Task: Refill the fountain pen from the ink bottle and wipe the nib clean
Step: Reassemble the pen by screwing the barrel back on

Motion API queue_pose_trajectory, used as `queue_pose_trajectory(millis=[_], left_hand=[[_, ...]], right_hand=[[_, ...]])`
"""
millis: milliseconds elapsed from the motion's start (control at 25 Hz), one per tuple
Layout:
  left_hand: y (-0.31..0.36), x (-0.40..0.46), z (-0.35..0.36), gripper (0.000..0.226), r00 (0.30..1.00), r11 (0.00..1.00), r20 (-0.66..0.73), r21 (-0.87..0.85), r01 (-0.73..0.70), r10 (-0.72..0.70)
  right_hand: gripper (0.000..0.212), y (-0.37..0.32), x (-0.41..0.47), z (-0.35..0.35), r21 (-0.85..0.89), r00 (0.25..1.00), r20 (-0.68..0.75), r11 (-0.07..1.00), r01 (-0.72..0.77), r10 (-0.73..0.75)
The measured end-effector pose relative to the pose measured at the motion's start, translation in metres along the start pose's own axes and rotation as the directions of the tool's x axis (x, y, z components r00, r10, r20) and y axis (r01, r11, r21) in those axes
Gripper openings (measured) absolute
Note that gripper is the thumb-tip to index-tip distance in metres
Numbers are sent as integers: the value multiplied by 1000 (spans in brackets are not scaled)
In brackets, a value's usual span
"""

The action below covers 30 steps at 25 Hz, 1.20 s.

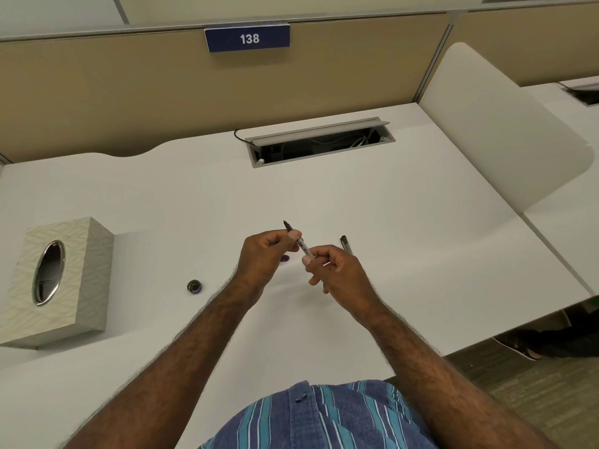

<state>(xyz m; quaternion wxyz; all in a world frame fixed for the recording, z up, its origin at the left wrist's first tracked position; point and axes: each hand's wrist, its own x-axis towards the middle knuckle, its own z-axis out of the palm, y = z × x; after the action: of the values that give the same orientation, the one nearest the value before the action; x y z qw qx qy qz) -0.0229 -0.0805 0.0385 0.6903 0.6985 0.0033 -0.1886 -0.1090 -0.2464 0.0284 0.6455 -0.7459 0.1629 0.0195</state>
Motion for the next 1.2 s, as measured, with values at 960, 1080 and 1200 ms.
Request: queue_pose_trajectory(millis=[960, 1080, 1200], left_hand=[[-1, -2, 1, 18, 1000, 1000, -3, 8, 6, -6], [-2, -2, 0, 18, 1000, 1000, -6, 6, 5, -5], [-1, -2, 1, 18, 1000, 1000, -3, 9, 6, -6]], right_hand=[[15, 5, 3, 1, 7, 1000, 6, 1000, -29, 29], [19, 3, 2, 2, 6, 1000, 9, 1000, -27, 27], [25, 1, 0, 2, -32, 1000, -6, 999, -16, 16]])
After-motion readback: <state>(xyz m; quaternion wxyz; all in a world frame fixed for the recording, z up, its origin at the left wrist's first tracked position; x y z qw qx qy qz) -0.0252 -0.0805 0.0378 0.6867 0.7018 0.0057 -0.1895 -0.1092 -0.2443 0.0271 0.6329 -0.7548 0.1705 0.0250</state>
